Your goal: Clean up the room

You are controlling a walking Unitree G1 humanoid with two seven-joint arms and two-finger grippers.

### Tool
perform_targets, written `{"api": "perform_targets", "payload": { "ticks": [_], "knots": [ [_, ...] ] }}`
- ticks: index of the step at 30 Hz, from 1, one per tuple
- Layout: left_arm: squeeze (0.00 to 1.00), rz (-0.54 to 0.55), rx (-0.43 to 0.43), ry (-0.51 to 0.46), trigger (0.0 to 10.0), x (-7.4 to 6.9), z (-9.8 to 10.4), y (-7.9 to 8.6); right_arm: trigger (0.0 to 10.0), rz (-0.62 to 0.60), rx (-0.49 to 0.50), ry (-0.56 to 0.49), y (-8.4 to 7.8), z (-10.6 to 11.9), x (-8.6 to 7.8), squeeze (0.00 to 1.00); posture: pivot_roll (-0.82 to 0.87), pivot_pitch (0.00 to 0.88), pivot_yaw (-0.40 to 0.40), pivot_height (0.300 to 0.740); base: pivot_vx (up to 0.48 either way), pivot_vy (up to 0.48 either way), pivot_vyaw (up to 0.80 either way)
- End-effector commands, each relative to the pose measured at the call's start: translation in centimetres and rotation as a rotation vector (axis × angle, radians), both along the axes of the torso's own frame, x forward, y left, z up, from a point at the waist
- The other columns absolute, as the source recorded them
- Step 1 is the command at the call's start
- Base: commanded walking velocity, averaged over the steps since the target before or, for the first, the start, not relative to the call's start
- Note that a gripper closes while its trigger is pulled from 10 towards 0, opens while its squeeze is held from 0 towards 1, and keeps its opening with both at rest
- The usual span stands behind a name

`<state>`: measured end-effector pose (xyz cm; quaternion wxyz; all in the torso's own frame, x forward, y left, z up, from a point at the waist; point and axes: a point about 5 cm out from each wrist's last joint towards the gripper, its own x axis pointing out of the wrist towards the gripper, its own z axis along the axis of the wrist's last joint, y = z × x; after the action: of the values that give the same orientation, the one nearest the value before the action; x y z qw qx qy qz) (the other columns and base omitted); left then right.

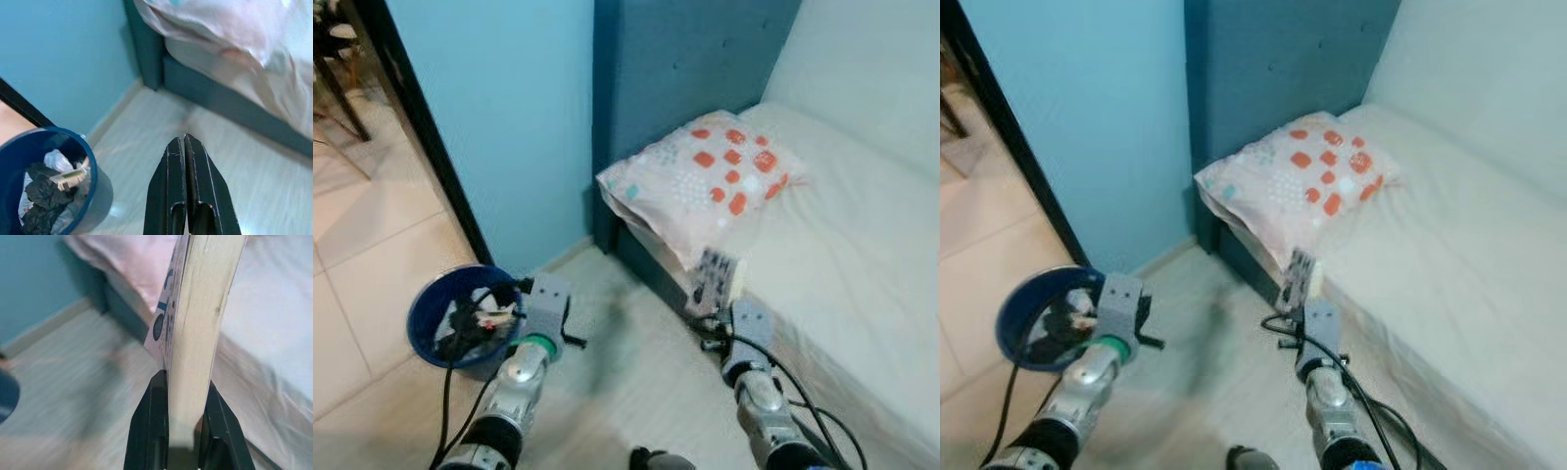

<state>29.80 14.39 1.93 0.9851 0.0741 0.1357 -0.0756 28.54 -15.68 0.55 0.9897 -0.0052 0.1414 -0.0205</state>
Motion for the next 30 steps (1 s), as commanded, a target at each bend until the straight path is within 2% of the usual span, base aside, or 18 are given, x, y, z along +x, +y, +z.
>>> {"api": "perform_targets", "payload": {
  "ticks": [1,16,23,30],
  "knots": [
    [0.00,-0.011,0.010,0.033,10.0,-0.5,-0.7,-0.1,10.0,0.007,0.001,0.020,0.3,-0.6,-0.6,0.00,0.01,0.074,0.021,0.740,0.000,0.000,-0.80],
    [0.00,0.003,0.006,0.042,10.0,-0.5,-0.8,-0.2,10.0,0.007,-0.003,0.020,0.4,-0.7,-0.7,0.00,0.01,0.071,0.021,0.740,0.000,0.000,-0.80],
    [0.00,0.003,-0.046,0.004,10.0,0.0,0.0,-0.6,10.0,0.002,-0.004,0.010,0.2,-0.6,-0.6,0.00,0.01,0.073,0.021,0.740,0.000,0.000,-0.80],
    [0.00,-0.006,-0.037,-0.009,10.0,0.2,0.2,-0.7,10.0,0.002,-0.003,0.010,0.2,-0.6,-0.7,0.00,0.00,0.073,0.021,0.740,0.000,0.000,-0.80]
  ]
}}
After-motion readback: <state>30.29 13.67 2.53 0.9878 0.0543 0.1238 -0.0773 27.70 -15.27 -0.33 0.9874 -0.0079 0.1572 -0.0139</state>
